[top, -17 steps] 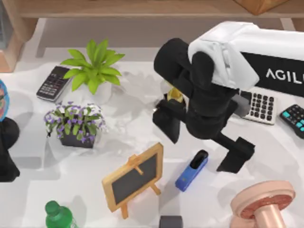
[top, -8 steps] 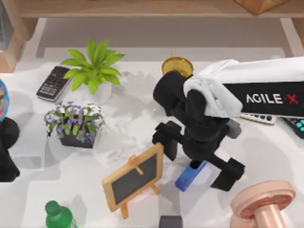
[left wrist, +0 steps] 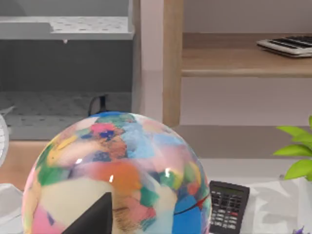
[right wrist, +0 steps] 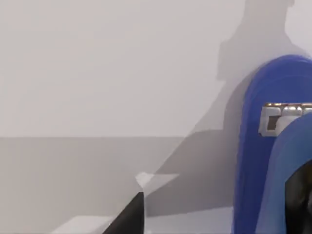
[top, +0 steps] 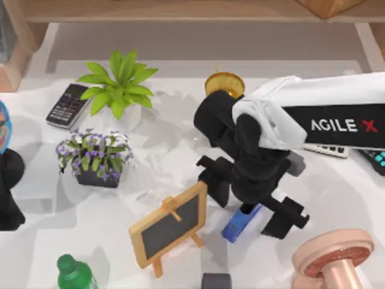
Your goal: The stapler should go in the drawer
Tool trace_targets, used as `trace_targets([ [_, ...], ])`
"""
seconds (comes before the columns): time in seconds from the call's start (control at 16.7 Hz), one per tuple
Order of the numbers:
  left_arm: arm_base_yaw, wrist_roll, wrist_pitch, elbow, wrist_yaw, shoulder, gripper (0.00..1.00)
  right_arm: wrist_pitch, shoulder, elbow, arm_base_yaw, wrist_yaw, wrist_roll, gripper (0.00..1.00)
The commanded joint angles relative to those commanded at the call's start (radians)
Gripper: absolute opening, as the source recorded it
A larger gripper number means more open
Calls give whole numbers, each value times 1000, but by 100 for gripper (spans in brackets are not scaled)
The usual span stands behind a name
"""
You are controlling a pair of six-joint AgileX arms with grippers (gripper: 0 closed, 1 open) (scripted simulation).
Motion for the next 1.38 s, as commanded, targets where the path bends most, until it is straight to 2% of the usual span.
trace_targets([
  [0.48, 0, 0, 0, 0, 0, 0, 100, 0, 0, 0, 0, 0, 0, 2],
  [1.08, 0, 0, 0, 0, 0, 0, 100, -8, -6, 2, -2, 1, -2, 0],
  [1.38, 0, 0, 0, 0, 0, 0, 100, -104, -44, 50, -2, 1, -3, 0],
])
